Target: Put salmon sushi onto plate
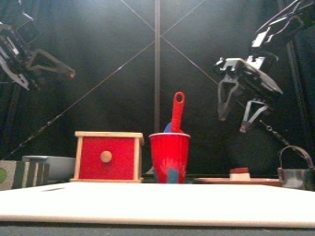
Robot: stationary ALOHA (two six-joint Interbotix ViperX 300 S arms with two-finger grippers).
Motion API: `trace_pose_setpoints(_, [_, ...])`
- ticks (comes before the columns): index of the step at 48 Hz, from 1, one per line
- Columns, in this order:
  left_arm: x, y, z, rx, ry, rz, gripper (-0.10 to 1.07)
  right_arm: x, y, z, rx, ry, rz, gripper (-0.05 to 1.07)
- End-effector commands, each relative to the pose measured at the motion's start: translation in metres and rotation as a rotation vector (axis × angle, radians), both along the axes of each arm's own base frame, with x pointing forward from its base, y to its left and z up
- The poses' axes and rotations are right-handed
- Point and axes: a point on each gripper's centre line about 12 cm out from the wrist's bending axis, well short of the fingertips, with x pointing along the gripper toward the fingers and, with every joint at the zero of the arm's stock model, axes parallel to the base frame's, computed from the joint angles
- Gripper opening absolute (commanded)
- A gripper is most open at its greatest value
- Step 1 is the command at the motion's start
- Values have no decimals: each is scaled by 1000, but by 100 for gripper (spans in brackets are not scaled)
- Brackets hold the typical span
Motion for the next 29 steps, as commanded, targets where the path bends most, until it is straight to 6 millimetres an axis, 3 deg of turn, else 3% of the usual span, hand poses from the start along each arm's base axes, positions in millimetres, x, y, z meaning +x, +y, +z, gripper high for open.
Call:
trace_pose_setpoints(1, [2, 1, 5, -1, -16, 3, 15, 3, 10, 10, -4, -70, 57, 104])
trace_pose_setpoints(16, [4, -1, 10, 12, -30, -7, 15, 34, 51, 25, -67, -276, 366, 104])
trace_pose_setpoints(29, [6, -4, 16, 52, -42, -32, 15, 51, 68, 37, -237, -344, 596, 104])
